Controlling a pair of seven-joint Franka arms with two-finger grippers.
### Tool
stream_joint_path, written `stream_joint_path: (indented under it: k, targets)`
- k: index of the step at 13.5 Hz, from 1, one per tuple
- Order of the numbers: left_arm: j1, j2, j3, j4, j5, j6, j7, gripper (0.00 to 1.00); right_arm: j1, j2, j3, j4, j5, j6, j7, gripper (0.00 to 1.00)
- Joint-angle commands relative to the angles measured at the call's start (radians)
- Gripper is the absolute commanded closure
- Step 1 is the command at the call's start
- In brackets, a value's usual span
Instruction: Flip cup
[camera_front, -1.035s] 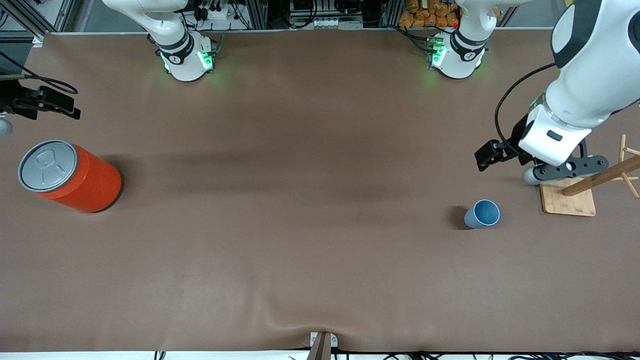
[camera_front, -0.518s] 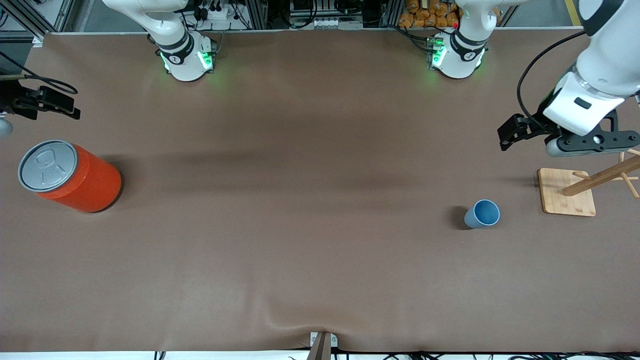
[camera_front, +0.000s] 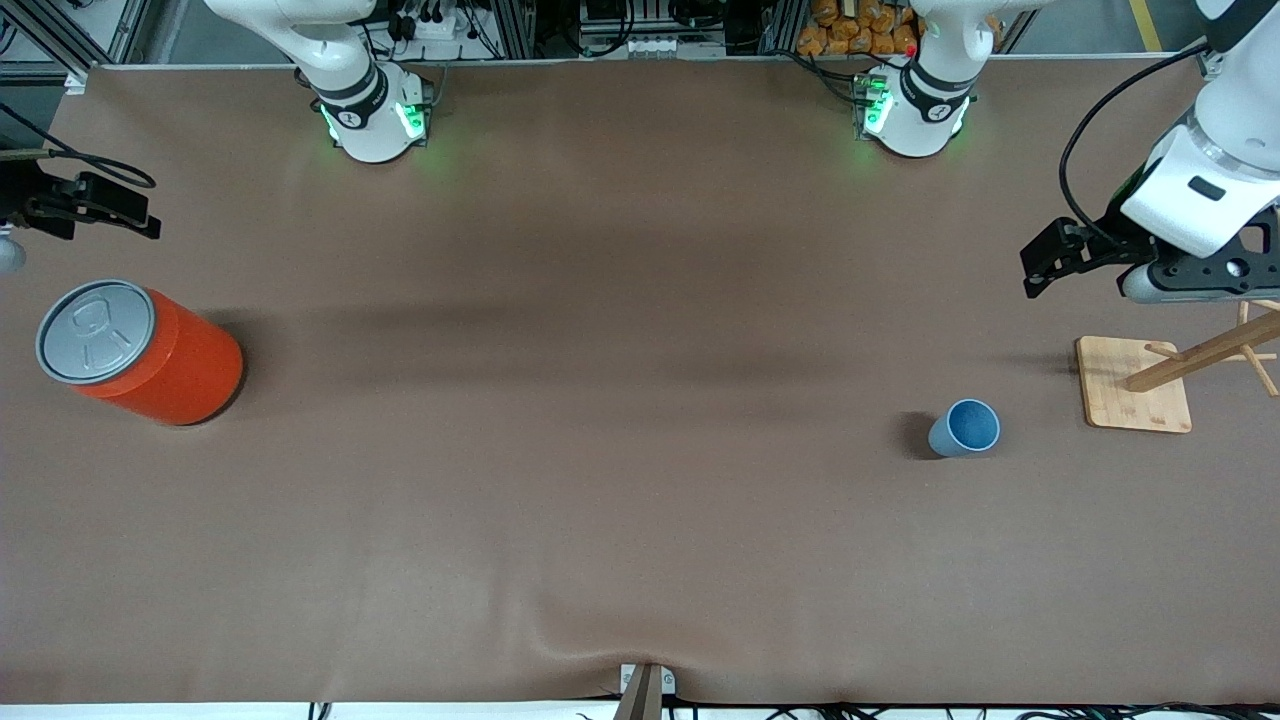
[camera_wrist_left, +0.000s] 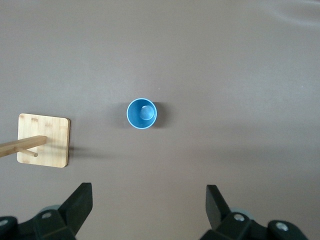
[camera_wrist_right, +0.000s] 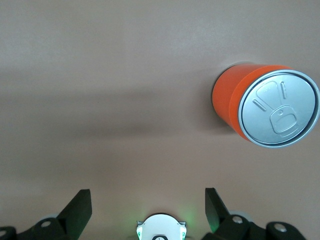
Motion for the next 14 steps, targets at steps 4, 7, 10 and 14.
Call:
stream_joint_path:
  k: [4, 7, 10, 14]
  targets:
    - [-0.099, 0.014, 0.180, 0.024, -0.005, -0.073, 0.078, 0.00, 0.010, -0.004, -0.006, 0.004, -0.014, -0.004, -0.007, 0.00]
    - [-0.156, 0.013, 0.253, 0.050, -0.020, -0.184, 0.084, 0.00, 0.009, -0.001, -0.008, 0.004, -0.016, -0.003, -0.007, 0.00]
    - [-0.163, -0.006, 0.257, 0.059, -0.020, -0.216, 0.072, 0.00, 0.009, -0.001, -0.008, 0.004, -0.014, -0.004, -0.007, 0.00]
    - [-0.193, -0.019, 0.246, 0.061, -0.031, -0.213, 0.071, 0.00, 0.009, -0.001, -0.008, 0.004, -0.014, -0.003, -0.007, 0.00]
